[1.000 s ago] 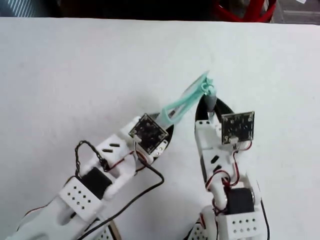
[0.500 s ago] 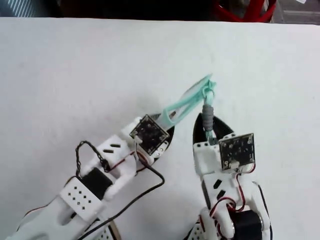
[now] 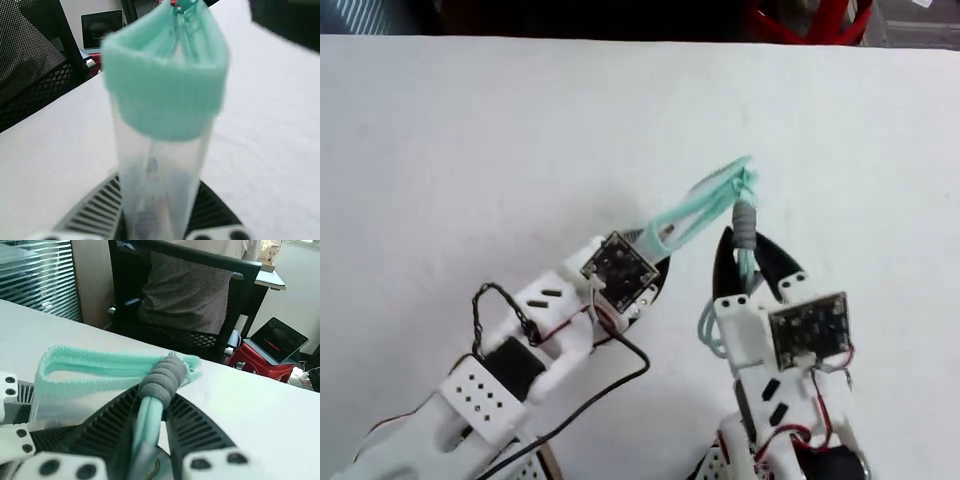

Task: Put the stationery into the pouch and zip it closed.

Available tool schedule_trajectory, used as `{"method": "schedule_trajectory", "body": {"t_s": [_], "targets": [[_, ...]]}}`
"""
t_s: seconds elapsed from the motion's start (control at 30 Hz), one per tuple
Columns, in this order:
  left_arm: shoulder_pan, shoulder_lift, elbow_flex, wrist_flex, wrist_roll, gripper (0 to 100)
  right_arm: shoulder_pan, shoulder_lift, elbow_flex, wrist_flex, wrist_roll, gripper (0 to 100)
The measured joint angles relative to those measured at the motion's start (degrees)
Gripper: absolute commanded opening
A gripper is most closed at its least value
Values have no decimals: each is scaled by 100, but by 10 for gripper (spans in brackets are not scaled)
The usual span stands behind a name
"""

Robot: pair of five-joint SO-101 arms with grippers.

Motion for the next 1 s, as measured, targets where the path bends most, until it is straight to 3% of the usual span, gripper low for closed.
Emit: {"method": "schedule_trajectory", "body": {"t_s": [0.23, 0.53, 0.77, 1.0], "targets": [[0, 0, 0, 0, 0, 24, -149, 1363, -1240, 563, 422, 18], [0, 0, 53, -18, 0, 24, -1705, 3604, -3798, 2127, 642, 18], [-167, 0, 62, -105, 9, 24, -2303, 5196, -6312, 3798, 1020, 18], [-343, 0, 62, -255, 9, 24, -2514, 5442, -6637, 3921, 1046, 18]]}}
